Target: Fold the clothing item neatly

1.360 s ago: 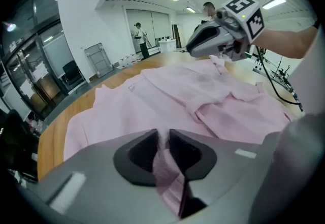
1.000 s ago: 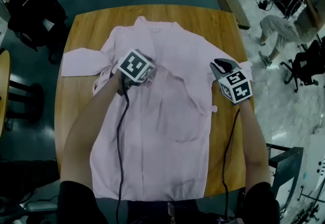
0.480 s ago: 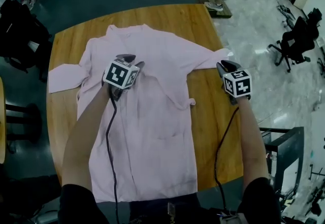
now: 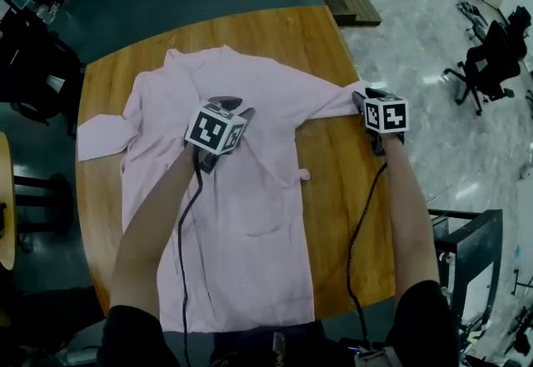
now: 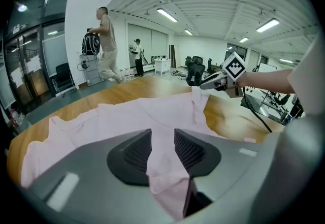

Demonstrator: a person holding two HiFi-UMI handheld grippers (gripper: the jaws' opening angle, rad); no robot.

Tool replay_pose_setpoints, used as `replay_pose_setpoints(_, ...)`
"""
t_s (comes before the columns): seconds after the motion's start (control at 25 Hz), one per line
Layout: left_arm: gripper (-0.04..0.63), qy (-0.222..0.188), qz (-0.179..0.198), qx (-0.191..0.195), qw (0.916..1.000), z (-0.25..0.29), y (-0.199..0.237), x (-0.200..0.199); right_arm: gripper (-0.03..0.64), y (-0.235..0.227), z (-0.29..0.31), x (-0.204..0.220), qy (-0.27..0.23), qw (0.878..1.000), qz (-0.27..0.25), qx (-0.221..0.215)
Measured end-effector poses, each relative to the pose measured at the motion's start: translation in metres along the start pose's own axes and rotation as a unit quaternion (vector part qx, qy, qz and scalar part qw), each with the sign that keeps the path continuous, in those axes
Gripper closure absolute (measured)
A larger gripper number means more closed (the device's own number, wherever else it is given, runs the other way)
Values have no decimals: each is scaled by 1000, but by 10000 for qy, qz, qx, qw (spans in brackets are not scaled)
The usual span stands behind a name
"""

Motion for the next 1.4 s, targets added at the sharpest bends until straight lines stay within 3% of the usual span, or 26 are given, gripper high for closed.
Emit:
replay_pose_setpoints(0.2, 449, 23, -110, 76, 9999, 0, -5, 1, 480, 4, 28, 3, 437, 9986, 84, -299)
replay_pose_setpoints(0.24, 449, 27, -120, 81, 9999, -2, -5, 2, 520, 5, 29, 5, 483, 9982, 27, -342)
replay_pose_setpoints(0.28, 451, 27, -132, 76, 9999, -5, -4, 3, 602, 6, 27, 4, 468, 9982, -38, -363)
replay_pose_setpoints(0.6, 459, -418, -215, 131, 9988, -45, 4, 7, 609, 49, -23, -60, -499, 9950, -672, -537)
replay_pose_setpoints(0.8, 459, -666, -199, 115, 9975, -87, 10, 15, 609, 117, -65, -109, -1044, 9852, -1111, -789)
replay_pose_setpoints(1.04, 459, -812, -416, -106, 9958, -142, 34, 51, 610, 225, -89, -163, -1552, 9636, -1689, -1374)
replay_pose_setpoints(1.24, 460, -837, -700, -299, 9936, -180, 60, 86, 609, 317, -79, -163, -1468, 9460, -2080, -2008)
replay_pose_setpoints(1.4, 462, -803, -914, -400, 9918, -198, 75, 114, 609, 385, -54, -126, -1081, 9324, -2395, -2480)
Point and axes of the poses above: the fingertips, and each gripper's own axes: z forward along the fingers, y to its left, x out of its underside, the point moved 5 cm from there along -z, backward along the fingers, and after that the axes turned 5 degrees about x, right-handed, at the moved point
